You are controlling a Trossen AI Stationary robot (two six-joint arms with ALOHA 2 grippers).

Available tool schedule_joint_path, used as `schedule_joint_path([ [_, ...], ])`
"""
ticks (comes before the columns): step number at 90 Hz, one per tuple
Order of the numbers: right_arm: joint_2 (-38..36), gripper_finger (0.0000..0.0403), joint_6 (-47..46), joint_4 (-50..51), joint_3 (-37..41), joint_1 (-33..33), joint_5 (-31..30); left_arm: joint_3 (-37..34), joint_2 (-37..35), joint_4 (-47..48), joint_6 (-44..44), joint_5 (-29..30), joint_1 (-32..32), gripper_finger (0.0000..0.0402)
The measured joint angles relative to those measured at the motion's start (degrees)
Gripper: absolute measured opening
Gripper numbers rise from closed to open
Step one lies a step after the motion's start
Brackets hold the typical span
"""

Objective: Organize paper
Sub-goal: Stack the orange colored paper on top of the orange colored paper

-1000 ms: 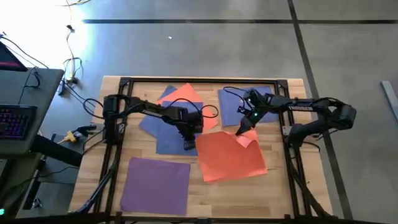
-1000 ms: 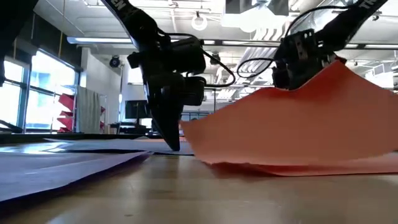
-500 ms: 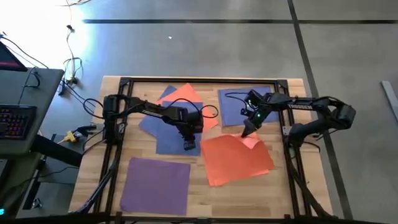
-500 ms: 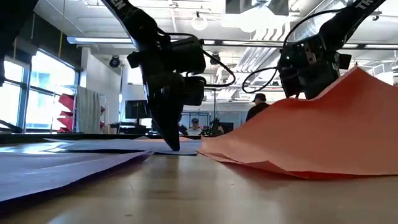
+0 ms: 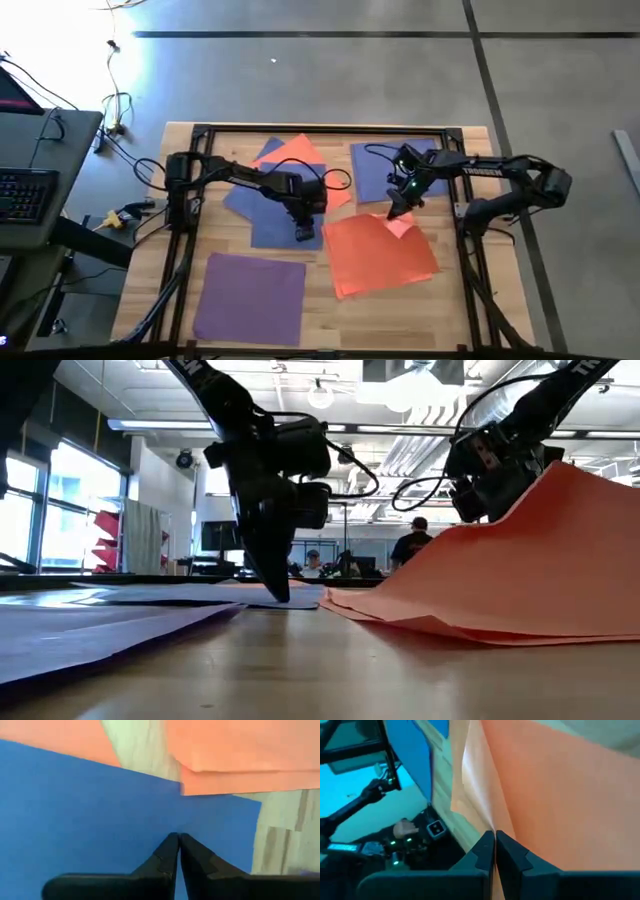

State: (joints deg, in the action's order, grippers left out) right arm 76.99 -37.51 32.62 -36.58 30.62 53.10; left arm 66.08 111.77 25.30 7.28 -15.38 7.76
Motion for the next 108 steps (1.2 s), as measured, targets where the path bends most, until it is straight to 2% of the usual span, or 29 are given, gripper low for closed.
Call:
schedule_joint_path([
  [14, 0.00, 0.0000, -2.57, -2.04, 0.00, -2.11, -0.25, 0.00, 0.00, -0.06, 0.00, 0.53, 0.01, 0.0000],
  [38, 0.00, 0.0000, -7.51, -3.93, 0.00, -2.99, -5.00, -0.04, 0.04, -1.48, 0.03, 0.88, 0.05, 0.0000],
  [86, 0.00, 0.0000, -7.19, -2.80, 0.00, -4.51, -4.72, -0.04, 0.04, -1.20, 0.03, 0.90, 0.03, 0.0000],
  [108, 0.00, 0.0006, -6.58, -0.42, 0.02, -5.30, -9.79, -0.04, 0.04, -1.18, 0.03, 0.86, 0.03, 0.0000],
])
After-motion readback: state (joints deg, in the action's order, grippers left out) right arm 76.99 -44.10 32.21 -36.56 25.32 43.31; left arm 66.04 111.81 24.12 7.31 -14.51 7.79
